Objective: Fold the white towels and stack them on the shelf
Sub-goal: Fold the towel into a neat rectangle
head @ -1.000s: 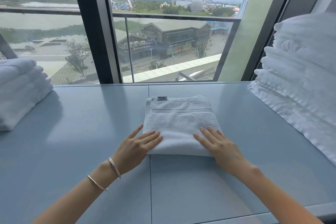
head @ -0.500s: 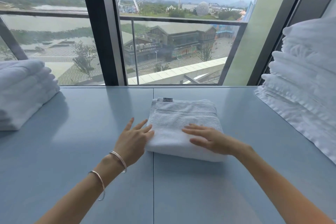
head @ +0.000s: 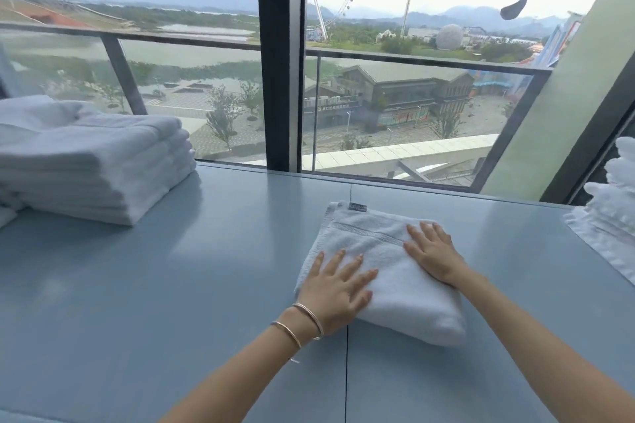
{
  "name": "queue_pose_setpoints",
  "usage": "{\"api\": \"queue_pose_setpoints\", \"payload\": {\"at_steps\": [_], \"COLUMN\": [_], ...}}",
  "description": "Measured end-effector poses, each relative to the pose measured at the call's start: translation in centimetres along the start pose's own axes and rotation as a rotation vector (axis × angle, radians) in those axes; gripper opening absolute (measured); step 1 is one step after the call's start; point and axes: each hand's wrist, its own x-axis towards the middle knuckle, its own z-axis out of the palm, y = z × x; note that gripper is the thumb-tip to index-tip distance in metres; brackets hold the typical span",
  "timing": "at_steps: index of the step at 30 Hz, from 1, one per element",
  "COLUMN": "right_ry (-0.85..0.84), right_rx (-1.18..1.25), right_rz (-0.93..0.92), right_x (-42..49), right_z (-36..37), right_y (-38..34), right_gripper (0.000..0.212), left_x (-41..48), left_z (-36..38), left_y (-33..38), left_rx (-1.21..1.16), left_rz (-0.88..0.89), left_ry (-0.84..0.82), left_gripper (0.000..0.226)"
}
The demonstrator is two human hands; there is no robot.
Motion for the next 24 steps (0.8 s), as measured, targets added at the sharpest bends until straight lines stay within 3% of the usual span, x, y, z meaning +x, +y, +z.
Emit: {"api": "queue_pose_setpoints", "payload": {"at_steps": [8,12,19,24], "right_ry": [-0.004,0.004,-0.006,-0.052], "right_rx": [0.003,0.032,0.036,0.013], "right_rz": [-0.158,-0.220,-0.296,-0.378], "right_x": [-1.5,-3.1,-7.7,-10.6], "right_z": [2.3,4.1,6.9,6.7], "right_y": [-11.1,-17.4,-27.7,-33.6], "right_gripper": [0.056,0.056,0.055,0.063], "left_x": [-8.7,-14.3,-26.0,-31.7], "left_z": [-1.2,-2.2,-3.4,-4.4], "left_y": [-7.0,-10.5,-17.1,-21.7], "left_rx": [0.022,0.047,0.147,0.215], "left_rz": [-0.112,-0.161,-0.145,-0.130], "left_ry": [0.008,-0.035,-0.001,0.055], "left_gripper": [0.090,0.100,0.070,0.068]}}
